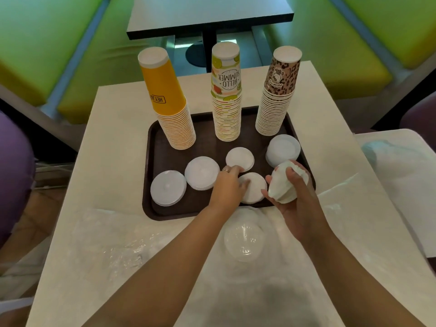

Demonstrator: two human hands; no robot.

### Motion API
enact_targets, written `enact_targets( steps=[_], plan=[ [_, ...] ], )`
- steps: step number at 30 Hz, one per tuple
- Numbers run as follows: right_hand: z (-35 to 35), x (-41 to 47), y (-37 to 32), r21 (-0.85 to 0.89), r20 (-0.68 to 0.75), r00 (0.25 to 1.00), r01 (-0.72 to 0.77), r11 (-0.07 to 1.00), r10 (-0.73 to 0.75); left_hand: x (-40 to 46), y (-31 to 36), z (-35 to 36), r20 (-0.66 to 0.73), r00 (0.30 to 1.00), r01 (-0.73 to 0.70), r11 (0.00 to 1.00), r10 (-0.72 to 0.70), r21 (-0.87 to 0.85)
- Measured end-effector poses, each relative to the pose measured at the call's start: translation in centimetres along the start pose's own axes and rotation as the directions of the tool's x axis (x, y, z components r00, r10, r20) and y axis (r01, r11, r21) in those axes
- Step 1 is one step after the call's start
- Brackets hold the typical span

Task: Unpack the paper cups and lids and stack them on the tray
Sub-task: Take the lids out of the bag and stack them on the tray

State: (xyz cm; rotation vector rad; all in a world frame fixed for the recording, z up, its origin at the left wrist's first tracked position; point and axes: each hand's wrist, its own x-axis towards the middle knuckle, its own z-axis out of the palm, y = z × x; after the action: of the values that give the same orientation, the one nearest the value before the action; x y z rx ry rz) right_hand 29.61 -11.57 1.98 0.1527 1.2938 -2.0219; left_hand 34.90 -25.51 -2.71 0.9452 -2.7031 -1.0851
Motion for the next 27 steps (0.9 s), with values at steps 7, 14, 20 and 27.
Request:
enact_targets(
  steps=[7,14,20,27],
  plan=[
    [-0.2,-0.2,-0.3,0.029,0.017,0.999,0.041,0.999,-0.042,-0.9,0.8,1.1,0.134,0.991,-0.037,0.992,0.021,0.122],
    [-0.8,0.0,0.0,0.028,-0.009,0.996,0.087,0.996,-0.087,-0.1,2.3,1.1,0.307,0.950,-0.158,0.933,0.054,0.324],
    [-0.6,0.1,-0.1,-0.005,0.004,0.997,0.077,0.997,-0.077,0.1,2.8,0.7,0.332,0.943,-0.141,0.911,0.005,0.387],
    [-0.4,0.1,0.0,-0.034,0.009,0.999,0.050,0.998,-0.050,-0.9,3.0,-0.6,0.275,0.960,-0.116,0.966,0.050,0.230]
  ],
)
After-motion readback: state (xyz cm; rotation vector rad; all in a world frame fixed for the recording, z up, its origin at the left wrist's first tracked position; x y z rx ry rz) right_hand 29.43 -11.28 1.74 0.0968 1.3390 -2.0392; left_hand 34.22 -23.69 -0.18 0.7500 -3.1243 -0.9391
